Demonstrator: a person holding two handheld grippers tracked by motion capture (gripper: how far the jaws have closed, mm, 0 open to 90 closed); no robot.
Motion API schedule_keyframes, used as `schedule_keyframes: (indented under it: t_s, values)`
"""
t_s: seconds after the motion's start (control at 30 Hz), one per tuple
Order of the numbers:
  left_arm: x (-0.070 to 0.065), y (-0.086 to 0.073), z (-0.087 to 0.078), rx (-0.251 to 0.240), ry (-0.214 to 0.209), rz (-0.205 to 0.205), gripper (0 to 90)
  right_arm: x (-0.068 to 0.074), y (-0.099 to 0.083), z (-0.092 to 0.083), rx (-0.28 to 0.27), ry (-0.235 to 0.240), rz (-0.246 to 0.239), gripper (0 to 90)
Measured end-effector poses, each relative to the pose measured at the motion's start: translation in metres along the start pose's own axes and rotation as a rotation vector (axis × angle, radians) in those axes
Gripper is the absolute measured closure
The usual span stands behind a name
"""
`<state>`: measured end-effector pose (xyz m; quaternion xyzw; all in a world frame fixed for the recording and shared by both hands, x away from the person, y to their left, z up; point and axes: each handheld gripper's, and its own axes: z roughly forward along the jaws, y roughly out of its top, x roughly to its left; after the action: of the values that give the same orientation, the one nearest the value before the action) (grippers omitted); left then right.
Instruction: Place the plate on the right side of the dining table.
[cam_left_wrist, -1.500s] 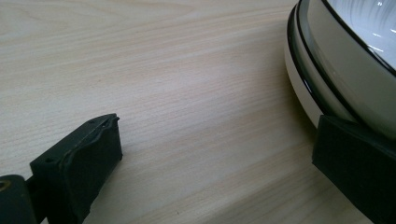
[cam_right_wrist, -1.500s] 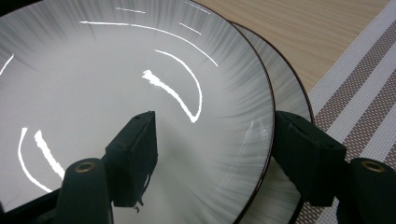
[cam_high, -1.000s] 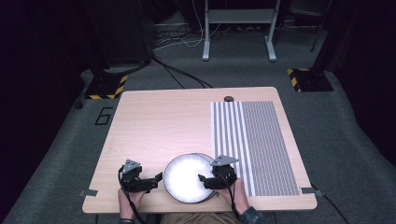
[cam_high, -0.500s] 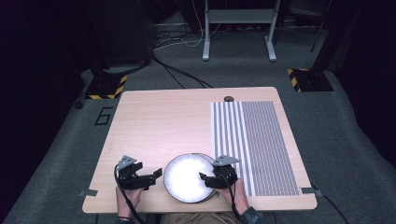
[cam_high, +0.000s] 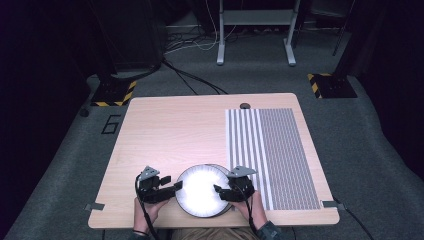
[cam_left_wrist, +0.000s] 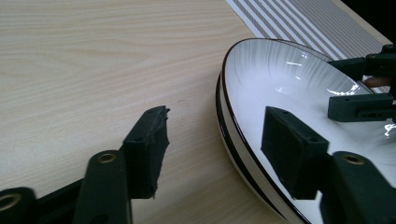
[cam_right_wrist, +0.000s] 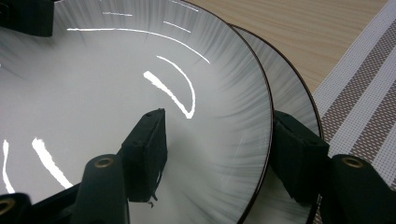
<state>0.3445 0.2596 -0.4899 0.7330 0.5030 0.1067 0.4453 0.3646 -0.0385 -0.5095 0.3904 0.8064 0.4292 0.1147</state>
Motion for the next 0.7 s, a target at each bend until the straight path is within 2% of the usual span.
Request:
schedule_keyframes:
  t_s: [0.07,0.1,0.17,0.3,0.4,0.43,0.57,0.7]
  values:
    - [-0.001,-0.001,0.001,0.0,-0.004,-0.001,53.7,-0.002,0.0,-0.001,0.002,-0.005,0.002,45.4]
    - [-0.001,-0.001,0.001,-0.004,-0.012,-0.002,53.7,-0.002,0.0,-0.001,0.002,-0.005,0.002,45.4]
    - [-0.004,0.0,0.003,-0.014,-0.02,-0.01,61.1,-0.004,-0.002,-0.001,-0.014,-0.008,-0.002,51.0]
    - [-0.008,-0.001,0.007,0.004,-0.032,0.004,69.9,-0.006,-0.003,-0.002,-0.025,-0.012,0.004,54.3]
    - [-0.009,-0.003,0.009,0.003,-0.021,-0.002,71.0,-0.007,-0.004,-0.002,-0.028,-0.013,0.016,56.9]
    - [-0.008,-0.006,0.01,-0.016,-0.022,-0.017,71.4,-0.007,-0.004,-0.002,-0.028,-0.013,0.021,57.7]
    - [-0.011,-0.008,0.012,-0.05,-0.002,-0.032,73.4,-0.01,-0.003,-0.002,-0.029,-0.005,0.065,63.1]
    - [-0.013,-0.01,0.013,-0.053,0.002,-0.038,75.2,-0.011,-0.002,-0.002,-0.028,-0.008,0.091,65.9]
